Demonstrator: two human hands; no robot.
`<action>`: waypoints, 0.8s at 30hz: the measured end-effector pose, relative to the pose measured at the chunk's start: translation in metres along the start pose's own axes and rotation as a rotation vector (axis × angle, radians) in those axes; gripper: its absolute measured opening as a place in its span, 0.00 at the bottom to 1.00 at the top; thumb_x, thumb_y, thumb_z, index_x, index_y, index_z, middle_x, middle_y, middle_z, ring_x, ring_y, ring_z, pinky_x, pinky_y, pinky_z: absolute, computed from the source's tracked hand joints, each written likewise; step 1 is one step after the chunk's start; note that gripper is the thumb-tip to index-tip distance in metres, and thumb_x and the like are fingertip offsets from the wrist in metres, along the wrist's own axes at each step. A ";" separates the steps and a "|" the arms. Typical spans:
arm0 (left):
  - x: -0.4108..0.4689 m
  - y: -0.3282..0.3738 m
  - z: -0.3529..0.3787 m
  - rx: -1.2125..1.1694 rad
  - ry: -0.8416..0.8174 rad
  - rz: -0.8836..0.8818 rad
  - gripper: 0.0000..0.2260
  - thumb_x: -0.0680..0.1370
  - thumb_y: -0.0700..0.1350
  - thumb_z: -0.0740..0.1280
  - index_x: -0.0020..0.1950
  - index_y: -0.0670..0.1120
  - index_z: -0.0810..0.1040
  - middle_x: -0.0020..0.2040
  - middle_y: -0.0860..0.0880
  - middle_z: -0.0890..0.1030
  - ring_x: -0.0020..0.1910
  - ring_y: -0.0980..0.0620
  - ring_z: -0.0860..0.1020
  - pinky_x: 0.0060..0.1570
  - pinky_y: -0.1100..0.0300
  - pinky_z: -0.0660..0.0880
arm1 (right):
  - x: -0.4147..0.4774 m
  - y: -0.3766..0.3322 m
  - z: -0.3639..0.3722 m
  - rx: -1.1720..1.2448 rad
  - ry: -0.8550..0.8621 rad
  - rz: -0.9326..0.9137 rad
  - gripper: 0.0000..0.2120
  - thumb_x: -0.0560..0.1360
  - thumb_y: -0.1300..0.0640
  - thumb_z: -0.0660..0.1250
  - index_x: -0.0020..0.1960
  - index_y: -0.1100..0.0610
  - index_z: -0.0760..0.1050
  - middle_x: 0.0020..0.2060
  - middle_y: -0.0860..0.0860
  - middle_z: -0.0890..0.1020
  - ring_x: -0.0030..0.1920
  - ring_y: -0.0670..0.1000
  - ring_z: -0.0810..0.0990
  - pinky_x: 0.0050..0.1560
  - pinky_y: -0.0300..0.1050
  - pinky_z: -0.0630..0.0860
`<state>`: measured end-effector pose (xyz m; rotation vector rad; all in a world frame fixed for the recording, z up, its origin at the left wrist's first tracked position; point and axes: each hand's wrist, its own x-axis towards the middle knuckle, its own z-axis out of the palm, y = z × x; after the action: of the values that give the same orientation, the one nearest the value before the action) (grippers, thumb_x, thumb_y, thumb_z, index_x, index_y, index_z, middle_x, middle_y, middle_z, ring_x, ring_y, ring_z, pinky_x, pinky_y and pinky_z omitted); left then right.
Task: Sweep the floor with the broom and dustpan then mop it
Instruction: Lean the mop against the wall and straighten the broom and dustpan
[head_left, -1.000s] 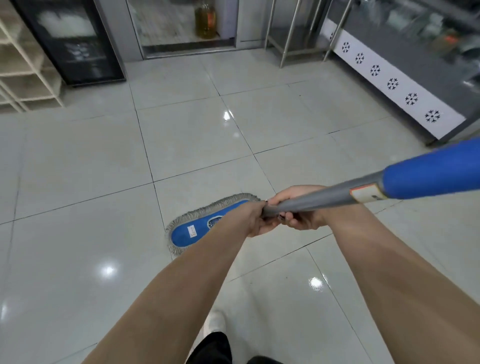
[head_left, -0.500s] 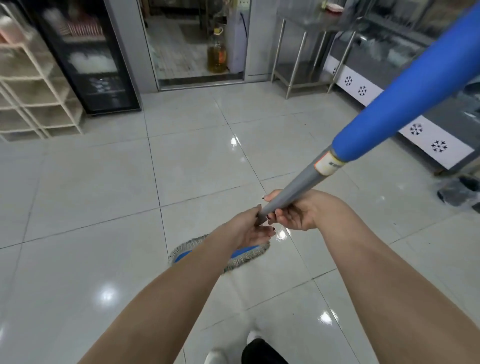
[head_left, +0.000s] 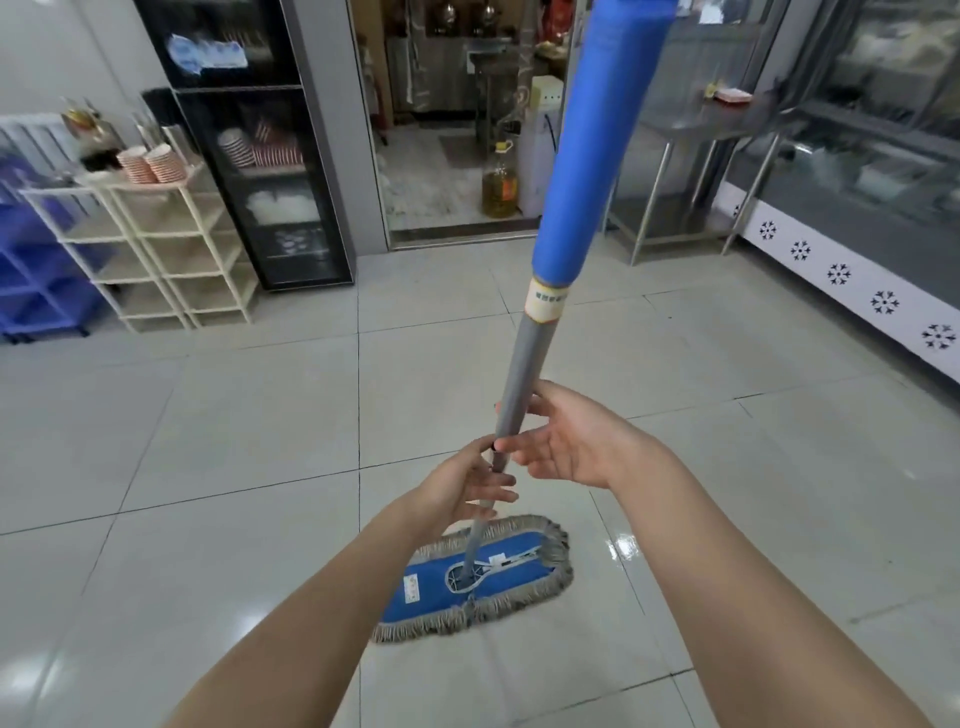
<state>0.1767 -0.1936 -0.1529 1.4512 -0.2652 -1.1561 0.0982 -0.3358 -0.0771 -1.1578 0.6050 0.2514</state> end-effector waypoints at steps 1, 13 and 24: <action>0.001 0.002 0.002 0.035 0.009 0.025 0.19 0.75 0.49 0.58 0.65 0.48 0.71 0.52 0.45 0.82 0.47 0.51 0.83 0.37 0.61 0.76 | 0.003 0.000 -0.004 0.022 -0.039 -0.032 0.25 0.72 0.36 0.65 0.57 0.55 0.73 0.40 0.60 0.84 0.29 0.52 0.81 0.28 0.39 0.76; 0.074 0.049 -0.024 0.552 0.118 0.268 0.07 0.80 0.54 0.61 0.55 0.56 0.74 0.39 0.53 0.78 0.35 0.59 0.76 0.35 0.68 0.71 | 0.058 -0.059 -0.021 -0.393 0.161 -0.537 0.10 0.75 0.47 0.66 0.51 0.51 0.81 0.30 0.50 0.69 0.25 0.45 0.68 0.31 0.38 0.73; 0.149 0.084 -0.052 0.605 0.075 0.471 0.09 0.82 0.48 0.57 0.46 0.48 0.75 0.43 0.49 0.80 0.46 0.51 0.76 0.49 0.59 0.71 | 0.136 -0.094 -0.006 -0.131 0.163 -0.674 0.35 0.57 0.24 0.66 0.42 0.55 0.79 0.42 0.51 0.86 0.52 0.54 0.83 0.63 0.51 0.73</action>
<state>0.3250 -0.2927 -0.1639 1.8153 -0.9117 -0.6529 0.2527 -0.3950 -0.0825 -1.4507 0.3130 -0.3874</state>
